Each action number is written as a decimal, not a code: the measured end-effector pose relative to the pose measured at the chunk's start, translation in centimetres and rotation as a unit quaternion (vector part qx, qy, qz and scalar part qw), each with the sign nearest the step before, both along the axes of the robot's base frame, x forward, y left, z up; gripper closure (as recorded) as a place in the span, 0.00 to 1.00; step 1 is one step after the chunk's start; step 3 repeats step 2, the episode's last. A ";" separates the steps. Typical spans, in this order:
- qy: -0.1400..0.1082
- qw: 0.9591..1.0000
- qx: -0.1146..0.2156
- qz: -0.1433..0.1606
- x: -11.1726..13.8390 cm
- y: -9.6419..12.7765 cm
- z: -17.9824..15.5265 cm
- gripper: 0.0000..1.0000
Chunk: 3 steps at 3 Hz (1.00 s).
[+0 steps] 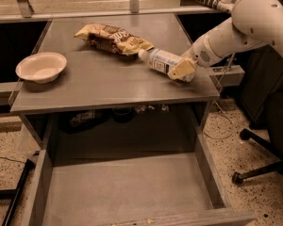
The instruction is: Pick blue plastic bottle from top drawer and place on counter
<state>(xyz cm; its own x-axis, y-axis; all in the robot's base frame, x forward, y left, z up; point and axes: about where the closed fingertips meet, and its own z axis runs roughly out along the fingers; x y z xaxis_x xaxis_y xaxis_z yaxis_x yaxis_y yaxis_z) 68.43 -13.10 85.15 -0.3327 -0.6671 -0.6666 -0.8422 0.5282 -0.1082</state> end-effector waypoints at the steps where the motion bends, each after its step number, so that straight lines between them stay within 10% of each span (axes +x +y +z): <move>1: 0.000 1.000 0.000 0.000 0.0 0.0 0.0 0.00; 3: 0.000 1.000 0.000 0.000 0.0 0.0 0.0 0.00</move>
Offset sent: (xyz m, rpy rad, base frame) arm 0.0000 0.0000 0.0000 0.0000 0.0000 0.0000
